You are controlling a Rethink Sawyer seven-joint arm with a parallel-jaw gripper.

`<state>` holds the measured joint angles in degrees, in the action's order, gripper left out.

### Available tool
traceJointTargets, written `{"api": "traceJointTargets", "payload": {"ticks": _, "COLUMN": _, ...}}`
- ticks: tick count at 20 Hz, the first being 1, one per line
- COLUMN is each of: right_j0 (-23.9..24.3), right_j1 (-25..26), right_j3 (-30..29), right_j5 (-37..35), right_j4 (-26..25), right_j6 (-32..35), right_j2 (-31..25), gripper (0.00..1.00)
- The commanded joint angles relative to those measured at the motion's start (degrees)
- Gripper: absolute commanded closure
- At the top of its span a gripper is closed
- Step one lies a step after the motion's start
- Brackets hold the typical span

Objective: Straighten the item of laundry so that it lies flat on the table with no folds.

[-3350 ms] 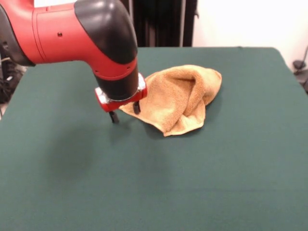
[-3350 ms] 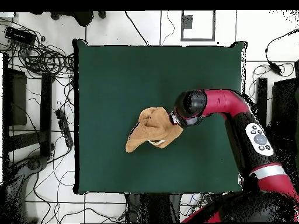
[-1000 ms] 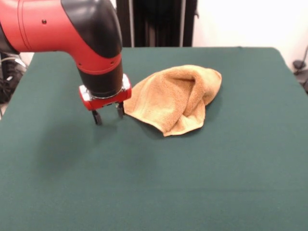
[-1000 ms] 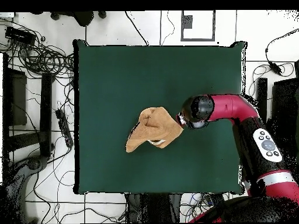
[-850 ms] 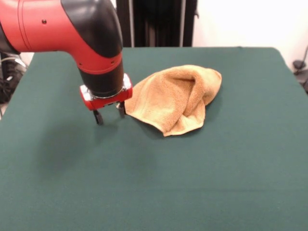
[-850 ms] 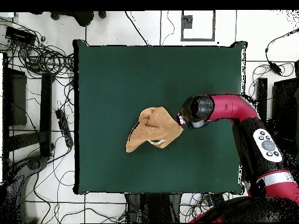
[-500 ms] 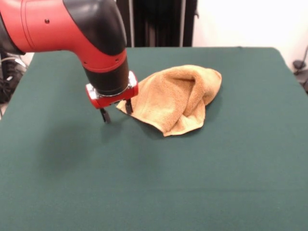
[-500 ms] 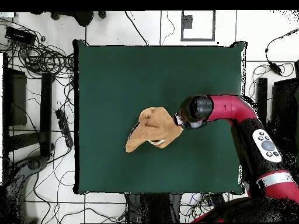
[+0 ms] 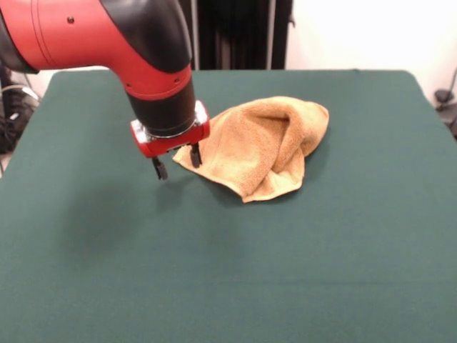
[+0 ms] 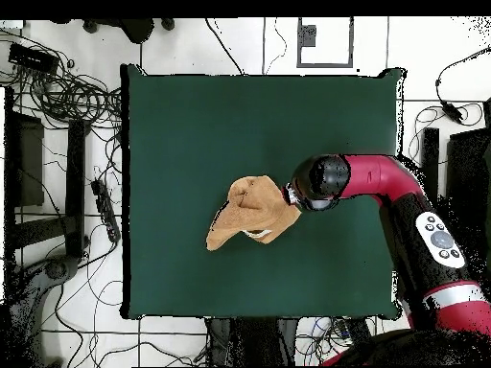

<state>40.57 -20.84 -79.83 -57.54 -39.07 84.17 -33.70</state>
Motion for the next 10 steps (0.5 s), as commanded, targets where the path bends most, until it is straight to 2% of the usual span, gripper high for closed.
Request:
{"api": "traceJointTargets", "payload": {"ticks": 1, "right_j0": -2.9, "right_j1": 1.4, "right_j3": -3.3, "right_j5": 0.4, "right_j4": 0.0, "right_j6": -11.1, "right_j2": -3.6, "gripper": 0.0}}
{"api": "traceJointTargets", "payload": {"ticks": 6, "right_j0": -3.1, "right_j1": 1.5, "right_j3": -3.4, "right_j5": -1.0, "right_j4": -0.5, "right_j6": -12.0, "right_j2": -2.9, "gripper": 0.0}}
{"api": "traceJointTargets", "payload": {"ticks": 10, "right_j0": -4.6, "right_j1": 3.7, "right_j3": -1.2, "right_j5": -3.6, "right_j4": -1.6, "right_j6": -13.1, "right_j2": -1.6, "gripper": 0.0}}
